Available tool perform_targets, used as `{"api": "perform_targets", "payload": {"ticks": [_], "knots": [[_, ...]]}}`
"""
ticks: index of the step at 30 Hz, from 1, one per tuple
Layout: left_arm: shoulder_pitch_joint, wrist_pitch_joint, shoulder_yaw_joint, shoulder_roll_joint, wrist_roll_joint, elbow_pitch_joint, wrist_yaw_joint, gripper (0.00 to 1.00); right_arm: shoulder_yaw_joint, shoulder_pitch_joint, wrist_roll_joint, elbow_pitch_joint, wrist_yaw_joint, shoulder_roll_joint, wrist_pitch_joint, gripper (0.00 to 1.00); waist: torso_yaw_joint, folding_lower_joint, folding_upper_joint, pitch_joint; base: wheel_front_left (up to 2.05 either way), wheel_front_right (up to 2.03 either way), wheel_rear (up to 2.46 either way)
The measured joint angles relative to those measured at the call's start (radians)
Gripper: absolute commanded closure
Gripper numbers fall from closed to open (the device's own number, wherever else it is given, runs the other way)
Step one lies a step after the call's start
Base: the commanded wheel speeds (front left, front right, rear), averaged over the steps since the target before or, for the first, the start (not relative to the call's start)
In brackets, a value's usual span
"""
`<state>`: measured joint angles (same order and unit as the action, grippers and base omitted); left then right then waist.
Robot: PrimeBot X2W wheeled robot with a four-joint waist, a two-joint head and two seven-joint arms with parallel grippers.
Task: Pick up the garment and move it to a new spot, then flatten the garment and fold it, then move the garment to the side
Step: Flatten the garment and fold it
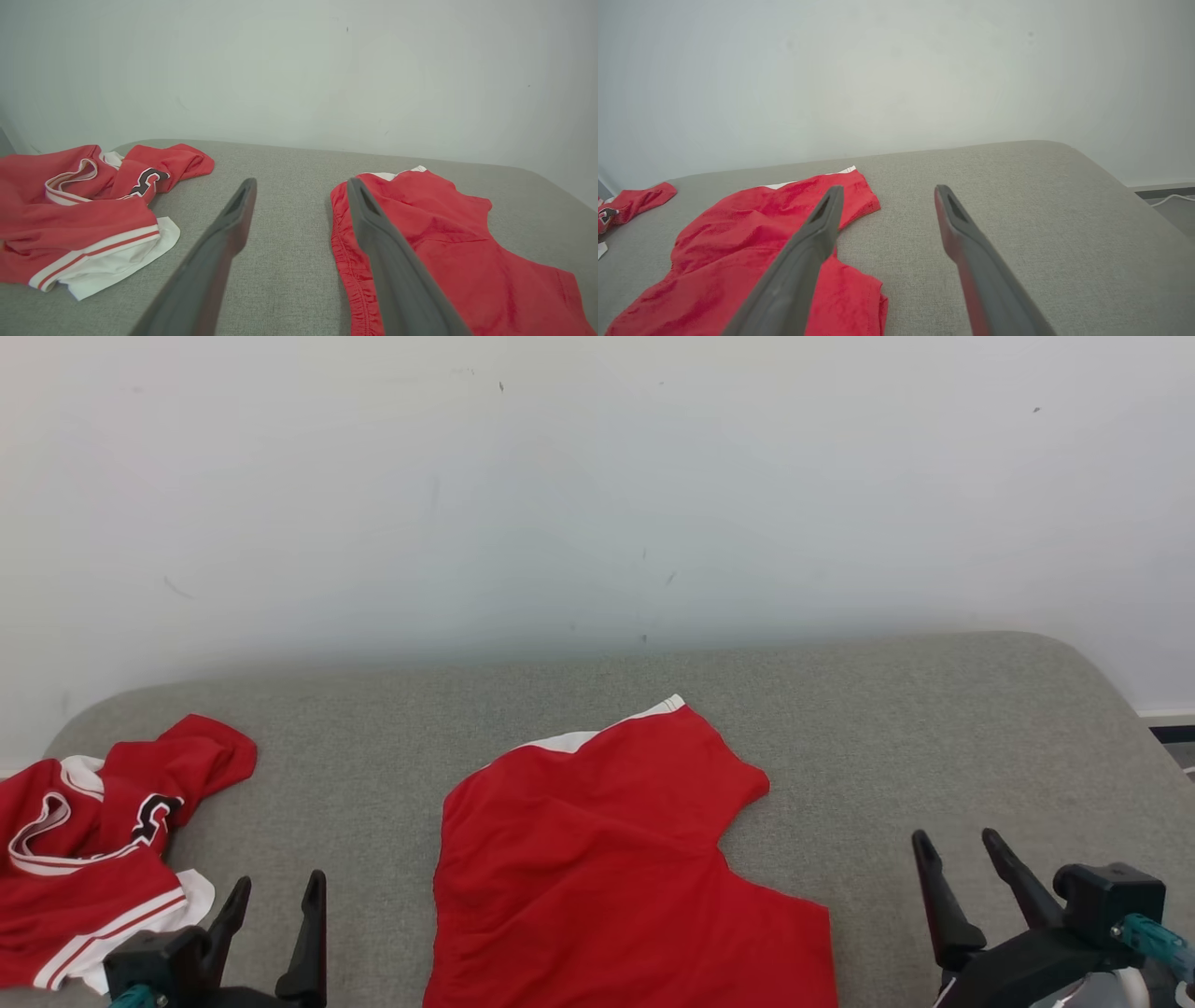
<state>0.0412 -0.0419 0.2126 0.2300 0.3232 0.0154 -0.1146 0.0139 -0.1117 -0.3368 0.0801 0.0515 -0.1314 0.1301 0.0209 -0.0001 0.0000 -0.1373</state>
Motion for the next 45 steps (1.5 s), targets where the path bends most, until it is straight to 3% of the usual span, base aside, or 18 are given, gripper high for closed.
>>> {"api": "perform_targets", "payload": {"ticks": [34,38,45], "knots": [[0.031,-0.014,0.039,0.000,-0.013,0.006,0.004,0.00,0.014,0.004,0.006,-0.117,-0.034,0.008,-0.157,0.00,-0.004,0.0001,0.0001,0.034,0.00,0.00,0.00],[0.031,-0.060,0.078,0.013,0.012,0.039,0.063,0.00,0.020,0.007,0.006,-0.118,-0.039,0.008,-0.162,0.00,-0.004,0.0000,0.0001,0.038,0.00,0.00,0.00],[-0.018,-0.144,0.170,0.104,-0.016,0.106,0.183,0.00,0.081,0.008,0.007,-0.148,-0.071,0.005,-0.091,0.00,-0.005,0.0001,0.0001,0.055,0.00,0.00,0.00]]}}
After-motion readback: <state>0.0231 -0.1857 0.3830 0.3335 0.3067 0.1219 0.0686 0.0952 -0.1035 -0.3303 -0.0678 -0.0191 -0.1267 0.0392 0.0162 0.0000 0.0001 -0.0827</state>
